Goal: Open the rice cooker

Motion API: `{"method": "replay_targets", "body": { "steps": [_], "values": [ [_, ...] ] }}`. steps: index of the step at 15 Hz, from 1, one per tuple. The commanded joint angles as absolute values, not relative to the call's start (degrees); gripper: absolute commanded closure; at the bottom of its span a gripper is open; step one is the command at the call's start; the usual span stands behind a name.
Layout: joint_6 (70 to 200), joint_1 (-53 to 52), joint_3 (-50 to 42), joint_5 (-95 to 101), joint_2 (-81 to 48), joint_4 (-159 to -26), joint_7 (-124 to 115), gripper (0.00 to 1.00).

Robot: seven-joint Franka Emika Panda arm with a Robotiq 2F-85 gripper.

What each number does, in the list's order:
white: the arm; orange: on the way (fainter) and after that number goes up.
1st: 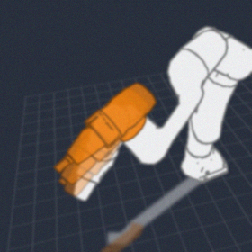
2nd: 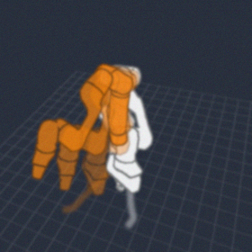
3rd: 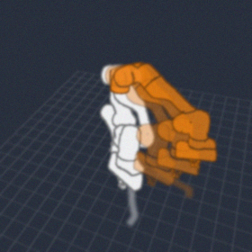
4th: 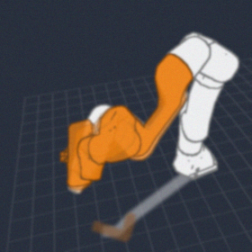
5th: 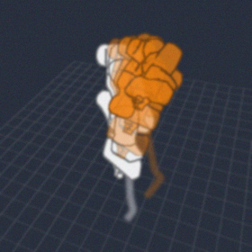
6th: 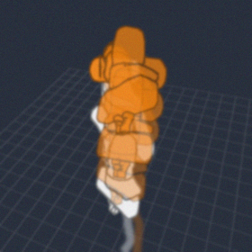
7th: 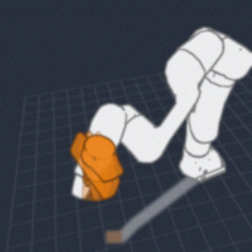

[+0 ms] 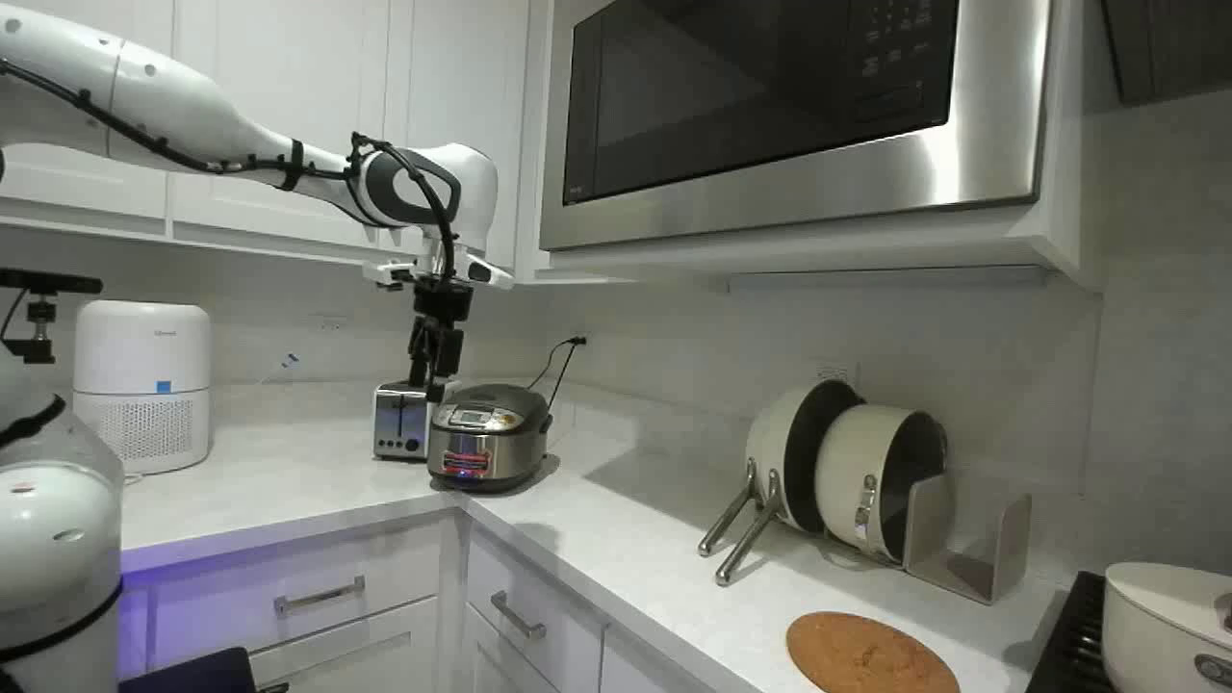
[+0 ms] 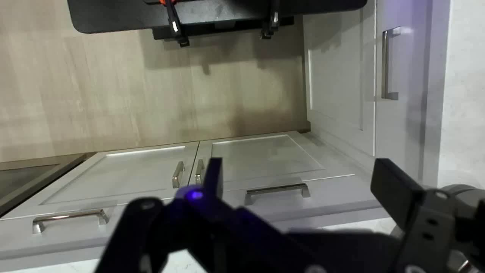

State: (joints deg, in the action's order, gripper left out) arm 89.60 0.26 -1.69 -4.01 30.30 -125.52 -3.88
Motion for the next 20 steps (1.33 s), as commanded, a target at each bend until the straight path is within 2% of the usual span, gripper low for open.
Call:
{"method": "replay_targets", "body": {
  "steps": [1,13,20],
  "values": [
    [89.5,0.8,-1.3,-4.2,30.2,-125.4,-3.7,0.0],
    [93.0,-2.2,1.1,-7.1,27.4,-126.1,-2.5,0.0],
    [102.2,-6.0,5.4,-8.2,22.5,-125.8,-2.6,0.0]
  ]
}}
